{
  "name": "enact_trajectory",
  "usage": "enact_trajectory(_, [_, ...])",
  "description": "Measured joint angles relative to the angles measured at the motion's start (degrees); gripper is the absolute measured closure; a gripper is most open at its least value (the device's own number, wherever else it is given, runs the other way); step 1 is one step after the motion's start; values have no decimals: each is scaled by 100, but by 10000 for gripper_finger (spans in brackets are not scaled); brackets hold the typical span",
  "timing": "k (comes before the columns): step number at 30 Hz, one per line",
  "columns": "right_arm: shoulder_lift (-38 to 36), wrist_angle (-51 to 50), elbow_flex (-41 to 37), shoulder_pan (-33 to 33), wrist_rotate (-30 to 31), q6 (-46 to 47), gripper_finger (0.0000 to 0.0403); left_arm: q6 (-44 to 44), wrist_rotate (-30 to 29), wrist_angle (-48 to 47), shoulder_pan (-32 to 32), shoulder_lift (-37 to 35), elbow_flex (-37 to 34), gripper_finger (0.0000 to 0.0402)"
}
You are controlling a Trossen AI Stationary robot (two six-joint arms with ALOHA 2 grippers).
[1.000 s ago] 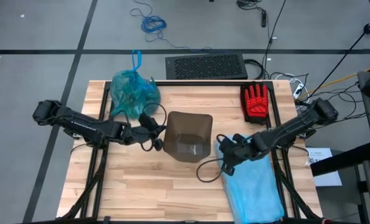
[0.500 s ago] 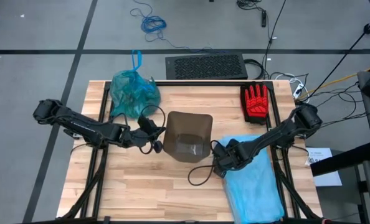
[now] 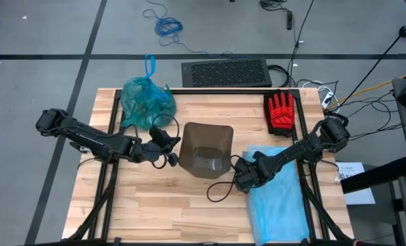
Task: Place trash/remove bag and relplace
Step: Insert the blue trash bag into the trash bin
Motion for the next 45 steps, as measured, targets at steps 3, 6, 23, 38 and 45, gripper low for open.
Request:
enact_trajectory(3, [-195,-243,0,10,46,7,392,159,-44,4,-45,-148,68,402])
enact_trajectory(6, [-497,-357,0,10,53,-3,401,326,-66,7,-103,-244,142,402])
enact_trajectory(23, [-2611,-1474,755,1,668,-53,403,1344,-167,11,-536,-1079,644,402])
enact_trajectory(38, [-2609,-3018,2320,185,1523,-309,403,2411,650,548,-530,-1043,826,402])
enact_trajectory(45, [-2403,-2047,1005,43,948,-50,403,2407,652,548,-531,-986,828,402])
